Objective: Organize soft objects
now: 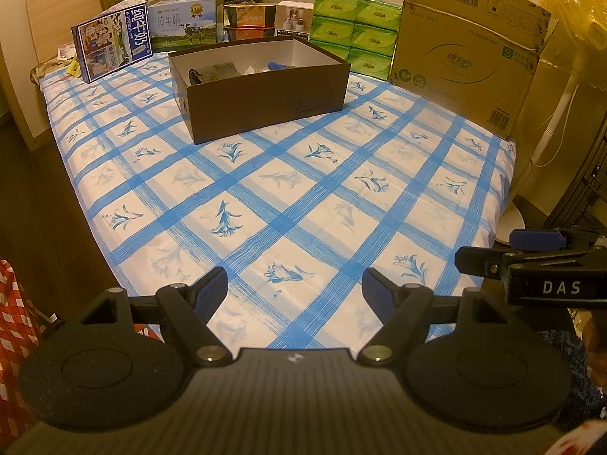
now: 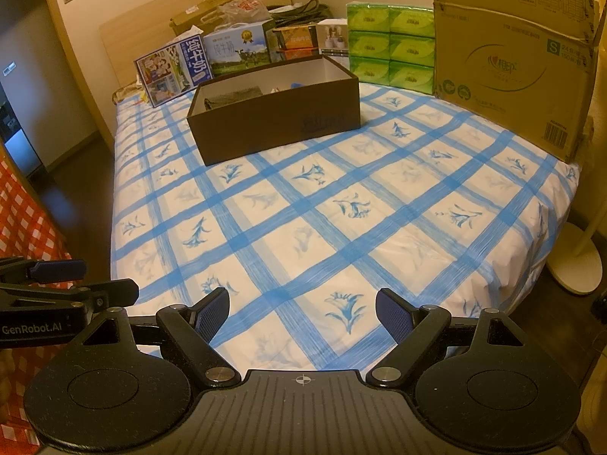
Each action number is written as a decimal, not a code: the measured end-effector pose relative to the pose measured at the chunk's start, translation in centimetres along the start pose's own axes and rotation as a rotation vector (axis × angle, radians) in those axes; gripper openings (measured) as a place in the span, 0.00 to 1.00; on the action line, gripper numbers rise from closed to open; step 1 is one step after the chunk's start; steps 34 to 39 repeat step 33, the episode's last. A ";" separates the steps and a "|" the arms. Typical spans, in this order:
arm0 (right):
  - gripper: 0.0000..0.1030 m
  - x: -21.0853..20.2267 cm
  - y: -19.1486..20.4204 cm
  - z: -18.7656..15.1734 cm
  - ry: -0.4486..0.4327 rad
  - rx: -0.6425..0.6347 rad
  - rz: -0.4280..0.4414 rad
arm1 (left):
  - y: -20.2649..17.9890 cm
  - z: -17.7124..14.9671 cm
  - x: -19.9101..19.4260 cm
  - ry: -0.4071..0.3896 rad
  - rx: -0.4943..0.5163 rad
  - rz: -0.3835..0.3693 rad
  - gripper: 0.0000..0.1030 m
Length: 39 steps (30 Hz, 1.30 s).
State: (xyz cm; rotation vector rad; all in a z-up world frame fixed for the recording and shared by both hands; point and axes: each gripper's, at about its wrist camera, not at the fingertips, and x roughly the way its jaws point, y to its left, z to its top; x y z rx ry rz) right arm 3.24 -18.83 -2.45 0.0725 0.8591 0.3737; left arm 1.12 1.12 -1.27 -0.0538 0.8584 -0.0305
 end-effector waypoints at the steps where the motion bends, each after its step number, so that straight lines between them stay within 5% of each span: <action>1: 0.81 0.0 -0.1 0.0 0.000 0.000 0.000 | 0.0 0.0 0.0 -0.001 0.000 0.000 0.74; 39: 0.81 0.1 -0.1 0.4 0.000 0.004 0.000 | -0.2 0.5 0.4 0.007 0.001 0.006 0.74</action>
